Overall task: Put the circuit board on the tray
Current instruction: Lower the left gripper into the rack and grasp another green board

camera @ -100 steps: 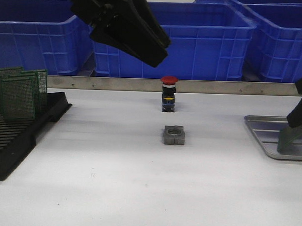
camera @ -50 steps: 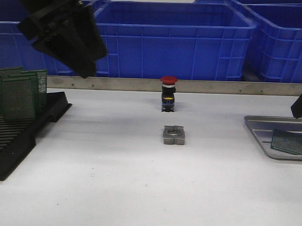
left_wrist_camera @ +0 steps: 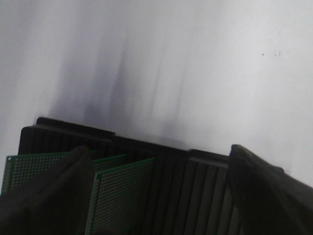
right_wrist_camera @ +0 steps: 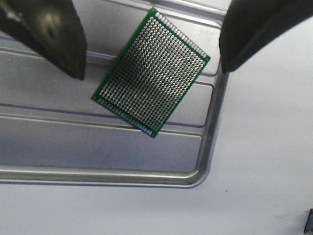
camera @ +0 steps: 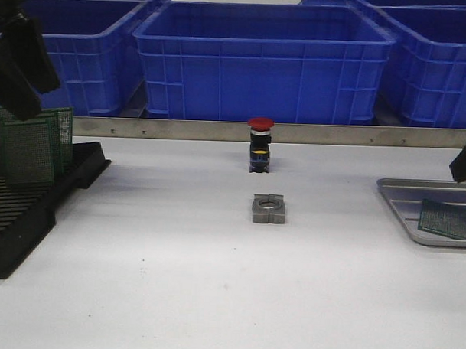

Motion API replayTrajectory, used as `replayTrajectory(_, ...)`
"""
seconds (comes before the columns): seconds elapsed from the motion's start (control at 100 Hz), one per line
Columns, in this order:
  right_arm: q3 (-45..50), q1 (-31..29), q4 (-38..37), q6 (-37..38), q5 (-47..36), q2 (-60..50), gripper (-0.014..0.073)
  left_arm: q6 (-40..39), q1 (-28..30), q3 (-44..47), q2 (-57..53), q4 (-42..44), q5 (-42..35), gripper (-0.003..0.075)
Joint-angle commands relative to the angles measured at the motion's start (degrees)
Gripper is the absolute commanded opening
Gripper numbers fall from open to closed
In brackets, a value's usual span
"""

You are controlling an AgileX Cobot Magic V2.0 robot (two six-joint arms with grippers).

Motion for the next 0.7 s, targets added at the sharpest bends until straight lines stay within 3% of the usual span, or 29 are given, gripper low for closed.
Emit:
replayTrajectory(0.0, -1.5, -0.3, 1.4, -0.2, 0.2, -2.7, 0.0579, -0.6, 0.0, -1.7, -2.9, -0.9, -1.8, 0.0534)
replayTrajectory(0.2, -1.5, -0.3, 1.4, -0.2, 0.4, -2.7, 0.0579, -0.6, 0.0, -1.7, -2.1, -0.1, -5.8, 0.0534)
replayTrajectory(0.69, -1.5, -0.3, 1.4, -0.2, 0.4, -2.7, 0.0579, -0.6, 0.0, -1.7, 0.8, 2.0, -6.0, 0.0534)
